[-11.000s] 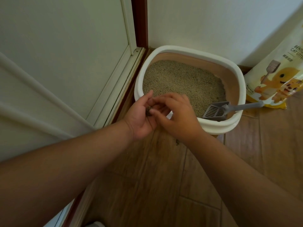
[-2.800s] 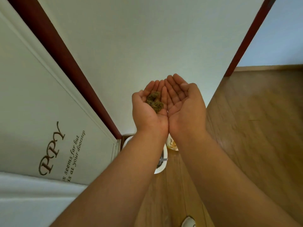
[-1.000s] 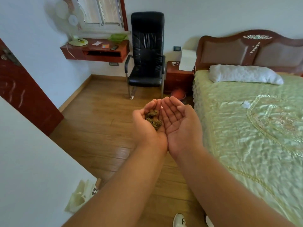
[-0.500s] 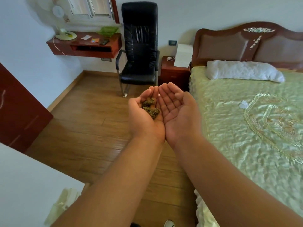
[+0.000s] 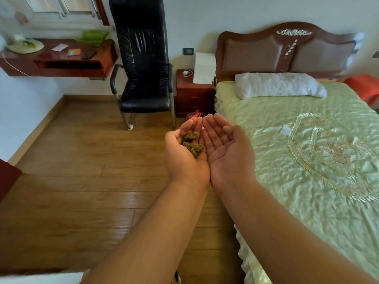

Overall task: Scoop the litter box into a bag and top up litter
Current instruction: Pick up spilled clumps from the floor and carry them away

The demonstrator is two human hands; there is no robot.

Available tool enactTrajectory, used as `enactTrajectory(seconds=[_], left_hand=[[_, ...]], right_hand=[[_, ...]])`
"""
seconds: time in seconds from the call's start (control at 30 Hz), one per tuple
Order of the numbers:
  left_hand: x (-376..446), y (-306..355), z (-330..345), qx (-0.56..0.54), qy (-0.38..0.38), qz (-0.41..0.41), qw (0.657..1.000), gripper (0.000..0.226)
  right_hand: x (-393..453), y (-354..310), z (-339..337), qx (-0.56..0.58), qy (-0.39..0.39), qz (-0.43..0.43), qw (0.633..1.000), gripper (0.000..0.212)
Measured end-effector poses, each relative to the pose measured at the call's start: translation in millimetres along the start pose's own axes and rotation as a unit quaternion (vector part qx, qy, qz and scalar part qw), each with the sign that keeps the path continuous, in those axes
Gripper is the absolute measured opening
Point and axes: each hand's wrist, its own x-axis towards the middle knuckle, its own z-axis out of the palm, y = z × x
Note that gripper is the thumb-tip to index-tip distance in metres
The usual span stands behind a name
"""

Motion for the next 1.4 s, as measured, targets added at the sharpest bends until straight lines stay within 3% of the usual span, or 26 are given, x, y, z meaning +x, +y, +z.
enactTrajectory(seconds=[0.6, 1.4], left_hand=[[202, 77, 78, 0.034, -0.031, -0.055, 0.997, 0.033], [470, 23, 233, -0.007, 0.013, 0.044, 0.999, 0.037]], right_hand=[[184, 50, 113, 0.035, 0.035, -0.062, 0.997, 0.035], [504, -19, 176, 0.001, -0.030, 0.035, 0.999, 0.036]])
